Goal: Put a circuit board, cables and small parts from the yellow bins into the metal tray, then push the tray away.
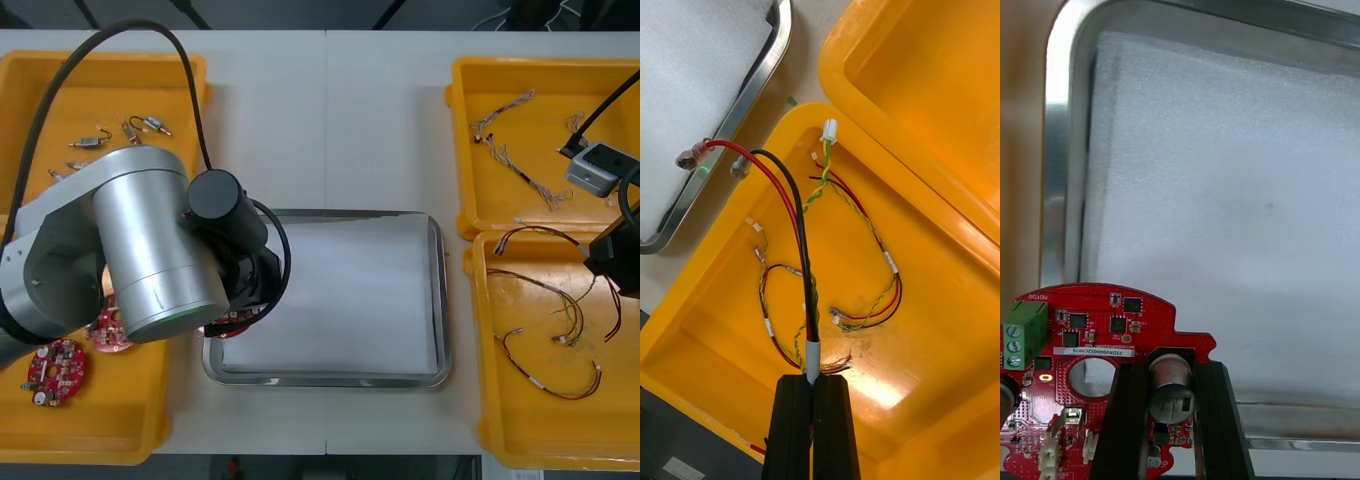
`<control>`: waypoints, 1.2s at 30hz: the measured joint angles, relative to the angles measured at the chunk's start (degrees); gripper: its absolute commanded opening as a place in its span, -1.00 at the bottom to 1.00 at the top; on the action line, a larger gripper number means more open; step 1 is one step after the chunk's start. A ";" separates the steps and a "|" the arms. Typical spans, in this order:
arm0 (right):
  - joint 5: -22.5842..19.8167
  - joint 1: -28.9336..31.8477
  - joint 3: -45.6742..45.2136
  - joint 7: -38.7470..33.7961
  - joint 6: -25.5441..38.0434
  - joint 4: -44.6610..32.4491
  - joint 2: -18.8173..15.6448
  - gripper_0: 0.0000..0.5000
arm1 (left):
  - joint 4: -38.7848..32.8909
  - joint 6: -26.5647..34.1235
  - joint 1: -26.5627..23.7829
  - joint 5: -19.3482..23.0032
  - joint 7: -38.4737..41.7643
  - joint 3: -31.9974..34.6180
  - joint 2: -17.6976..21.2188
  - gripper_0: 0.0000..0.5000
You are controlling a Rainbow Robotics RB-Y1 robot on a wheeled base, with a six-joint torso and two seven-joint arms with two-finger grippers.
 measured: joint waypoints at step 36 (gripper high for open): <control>0.00 0.00 0.00 0.00 0.01 0.00 0.00 -1.00 | 12.87 -7.06 -0.55 -8.90 0.21 -9.05 -8.39 -1.00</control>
